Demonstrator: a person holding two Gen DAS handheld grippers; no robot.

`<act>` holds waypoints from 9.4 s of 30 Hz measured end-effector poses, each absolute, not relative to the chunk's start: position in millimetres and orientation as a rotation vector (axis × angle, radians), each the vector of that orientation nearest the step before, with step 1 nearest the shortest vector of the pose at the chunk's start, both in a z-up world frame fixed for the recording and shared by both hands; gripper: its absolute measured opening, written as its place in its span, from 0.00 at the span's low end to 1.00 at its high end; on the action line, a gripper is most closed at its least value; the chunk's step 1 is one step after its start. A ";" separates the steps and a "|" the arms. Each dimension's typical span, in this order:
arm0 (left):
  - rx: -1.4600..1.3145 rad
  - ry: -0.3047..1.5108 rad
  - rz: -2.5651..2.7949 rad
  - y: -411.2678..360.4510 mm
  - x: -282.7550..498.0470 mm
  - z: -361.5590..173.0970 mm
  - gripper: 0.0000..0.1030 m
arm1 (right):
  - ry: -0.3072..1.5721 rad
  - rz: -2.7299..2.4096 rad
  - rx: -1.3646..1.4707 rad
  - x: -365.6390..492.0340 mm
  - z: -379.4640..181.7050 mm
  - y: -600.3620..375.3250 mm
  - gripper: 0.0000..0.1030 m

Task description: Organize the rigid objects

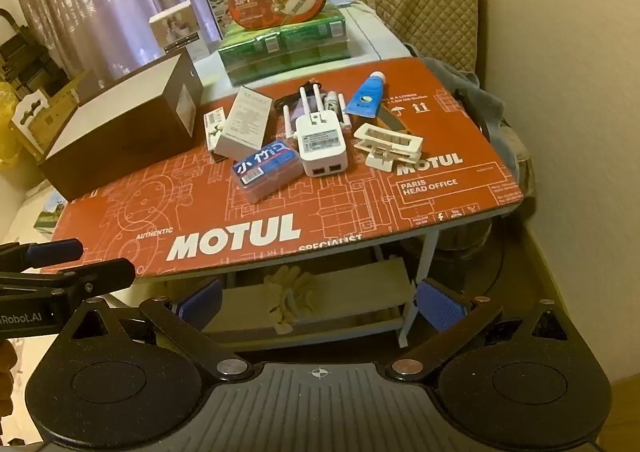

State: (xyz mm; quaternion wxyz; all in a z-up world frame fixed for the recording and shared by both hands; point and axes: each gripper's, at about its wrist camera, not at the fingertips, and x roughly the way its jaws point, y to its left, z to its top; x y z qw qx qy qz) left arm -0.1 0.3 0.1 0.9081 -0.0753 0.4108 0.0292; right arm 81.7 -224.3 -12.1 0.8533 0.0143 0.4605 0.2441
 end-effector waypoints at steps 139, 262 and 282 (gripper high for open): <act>-0.101 0.987 -0.004 130.9 192.6 -53.4 0.84 | 0.944 0.453 0.021 245.4 -57.2 -113.1 0.68; -0.267 0.817 0.532 94.0 229.2 -2.0 0.55 | 0.850 0.979 -0.091 369.0 -44.2 -102.8 0.51; -0.225 0.721 0.603 250.7 172.6 50.2 0.55 | 0.820 1.114 -0.039 322.9 8.4 76.8 0.51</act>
